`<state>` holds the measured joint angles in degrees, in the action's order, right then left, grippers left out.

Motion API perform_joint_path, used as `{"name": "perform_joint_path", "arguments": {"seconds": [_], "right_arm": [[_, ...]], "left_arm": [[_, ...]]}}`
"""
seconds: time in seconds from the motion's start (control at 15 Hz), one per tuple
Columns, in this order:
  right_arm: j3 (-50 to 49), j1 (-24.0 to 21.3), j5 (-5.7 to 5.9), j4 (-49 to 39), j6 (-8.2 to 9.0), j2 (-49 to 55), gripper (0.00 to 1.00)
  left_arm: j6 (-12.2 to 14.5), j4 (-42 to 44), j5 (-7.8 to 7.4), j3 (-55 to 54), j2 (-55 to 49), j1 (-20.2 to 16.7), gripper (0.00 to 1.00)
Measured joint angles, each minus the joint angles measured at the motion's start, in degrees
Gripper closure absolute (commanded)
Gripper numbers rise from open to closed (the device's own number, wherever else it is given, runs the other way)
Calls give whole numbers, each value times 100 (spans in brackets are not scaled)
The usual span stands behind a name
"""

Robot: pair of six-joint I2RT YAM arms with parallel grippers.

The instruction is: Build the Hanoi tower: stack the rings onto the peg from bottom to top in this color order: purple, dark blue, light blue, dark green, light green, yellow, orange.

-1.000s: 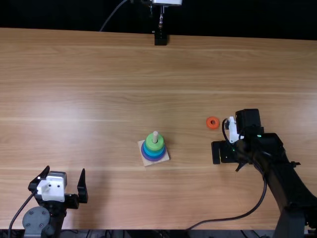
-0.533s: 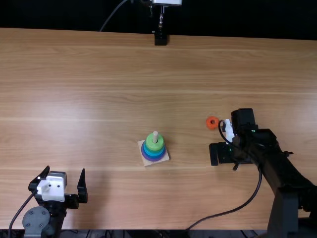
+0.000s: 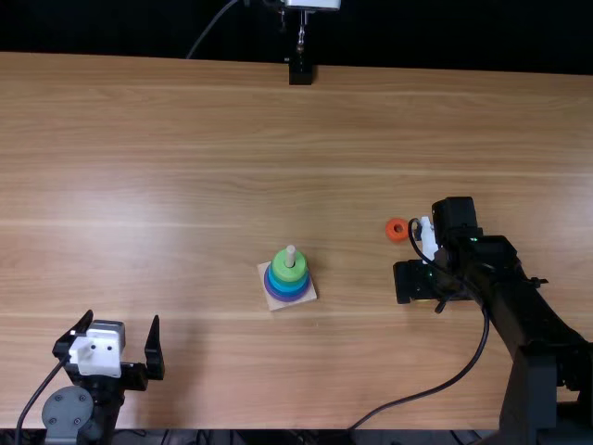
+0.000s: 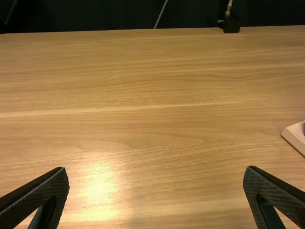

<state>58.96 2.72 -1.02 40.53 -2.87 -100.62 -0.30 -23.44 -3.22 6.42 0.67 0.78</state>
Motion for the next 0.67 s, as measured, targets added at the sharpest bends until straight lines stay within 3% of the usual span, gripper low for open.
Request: {"name": "perform_joint_path", "arguments": {"seconds": [0.07, 0.13, 0.67], "right_arm": [[0, 0, -4, -33, 0, 0, 92], [0, 0, 0, -81, 2, 0, 100], [7, 20, -2, -17, -7, 9, 100]], "left_arm": [[2, 2, 2, 2, 0, 0, 0], [0, 0, 0, 2, 0, 0, 0], [0, 0, 0, 0, 0, 0, 0]]}}
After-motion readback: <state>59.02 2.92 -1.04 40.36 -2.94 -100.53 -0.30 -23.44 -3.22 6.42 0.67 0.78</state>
